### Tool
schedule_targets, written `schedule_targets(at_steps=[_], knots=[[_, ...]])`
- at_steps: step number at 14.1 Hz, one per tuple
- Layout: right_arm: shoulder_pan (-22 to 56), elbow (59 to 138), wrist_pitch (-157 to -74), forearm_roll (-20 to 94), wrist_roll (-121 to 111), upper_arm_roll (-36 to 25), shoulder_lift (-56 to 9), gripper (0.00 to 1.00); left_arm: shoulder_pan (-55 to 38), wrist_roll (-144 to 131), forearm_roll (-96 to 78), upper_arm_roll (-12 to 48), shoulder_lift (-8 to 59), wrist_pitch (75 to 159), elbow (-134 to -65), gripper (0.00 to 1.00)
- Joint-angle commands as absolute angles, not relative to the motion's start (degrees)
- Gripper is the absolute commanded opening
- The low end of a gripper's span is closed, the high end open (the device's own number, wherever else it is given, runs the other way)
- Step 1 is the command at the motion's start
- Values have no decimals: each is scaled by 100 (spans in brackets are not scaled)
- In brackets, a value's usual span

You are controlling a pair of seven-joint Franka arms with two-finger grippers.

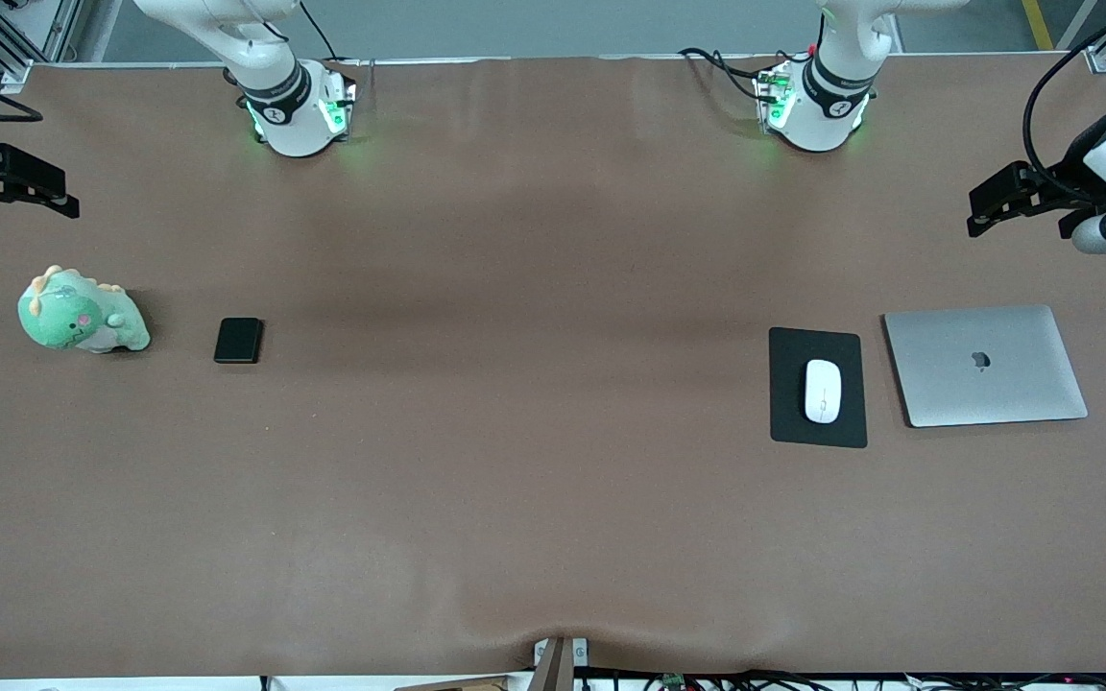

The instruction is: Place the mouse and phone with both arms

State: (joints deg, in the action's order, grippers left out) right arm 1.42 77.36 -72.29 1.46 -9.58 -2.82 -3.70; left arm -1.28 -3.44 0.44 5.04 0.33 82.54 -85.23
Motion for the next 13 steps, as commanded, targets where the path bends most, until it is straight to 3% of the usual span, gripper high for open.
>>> schedule_targets(at_steps=[1, 6, 13], knots=[[299, 8085, -7330, 185, -923, -465, -97, 100, -53, -422, 18, 571, -44, 8165, -8508, 100], [369, 8797, -7804, 185, -923, -492, 447, 100, -53, -422, 18, 571, -44, 8165, -8508, 100], [325, 8578, -7831, 184, -958, -492, 369, 100, -53, -422, 18, 571, -44, 8165, -8517, 100]])
